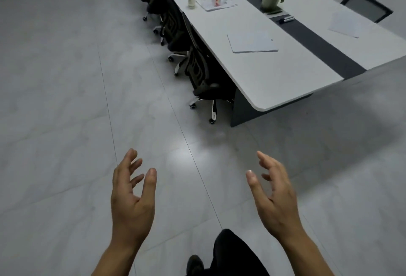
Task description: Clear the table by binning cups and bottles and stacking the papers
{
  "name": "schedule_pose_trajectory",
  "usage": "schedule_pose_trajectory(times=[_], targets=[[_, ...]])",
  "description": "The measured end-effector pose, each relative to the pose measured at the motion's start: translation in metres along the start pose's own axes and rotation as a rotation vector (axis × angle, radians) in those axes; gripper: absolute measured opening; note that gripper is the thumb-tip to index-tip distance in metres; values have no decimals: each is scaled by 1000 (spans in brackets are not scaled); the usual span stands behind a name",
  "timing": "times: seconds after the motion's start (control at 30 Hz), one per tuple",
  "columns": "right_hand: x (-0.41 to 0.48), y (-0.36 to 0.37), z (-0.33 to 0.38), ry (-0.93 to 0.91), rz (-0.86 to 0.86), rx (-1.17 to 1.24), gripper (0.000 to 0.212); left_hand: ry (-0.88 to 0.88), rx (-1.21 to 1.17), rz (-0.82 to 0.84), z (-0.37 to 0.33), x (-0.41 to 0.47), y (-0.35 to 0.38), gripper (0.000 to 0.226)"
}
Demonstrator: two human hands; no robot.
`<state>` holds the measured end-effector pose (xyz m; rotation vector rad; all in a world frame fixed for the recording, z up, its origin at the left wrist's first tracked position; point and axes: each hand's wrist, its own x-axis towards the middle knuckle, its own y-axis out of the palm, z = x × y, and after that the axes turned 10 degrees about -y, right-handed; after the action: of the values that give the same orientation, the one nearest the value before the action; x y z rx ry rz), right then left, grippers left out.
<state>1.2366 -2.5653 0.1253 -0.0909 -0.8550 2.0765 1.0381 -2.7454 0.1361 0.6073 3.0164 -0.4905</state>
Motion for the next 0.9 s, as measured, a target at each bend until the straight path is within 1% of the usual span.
schedule_pose_trajectory(times=[0.1, 0.2, 0.33, 0.43, 0.57, 0.7, 0.8, 0.9], targets=[[50, 36, -5, 24, -17, 14, 51, 24, 7, 2, 0, 65, 8, 58], [110, 81, -18, 51, -19, 28, 52, 0, 20, 3, 8, 133, 21, 58], [223, 152, -25, 41, -7, 71, 52, -19, 66, -1, 8, 247, 34, 57], [322, 194, 0, -4, 38, 107, 54, -28, 86, -33, -20, 334, 29, 57], [454, 236, 50, -141, 105, 131, 52, 17, 95, -118, -57, 440, 8, 58], [556, 282, 80, -221, 166, 150, 53, -4, 57, -222, -63, 526, -9, 56], [620, 329, 78, -212, 180, 127, 53, -55, 25, -250, -50, 600, -9, 51], [682, 378, 69, -156, 202, 91, 54, -101, 10, -207, -35, 693, 1, 55]])
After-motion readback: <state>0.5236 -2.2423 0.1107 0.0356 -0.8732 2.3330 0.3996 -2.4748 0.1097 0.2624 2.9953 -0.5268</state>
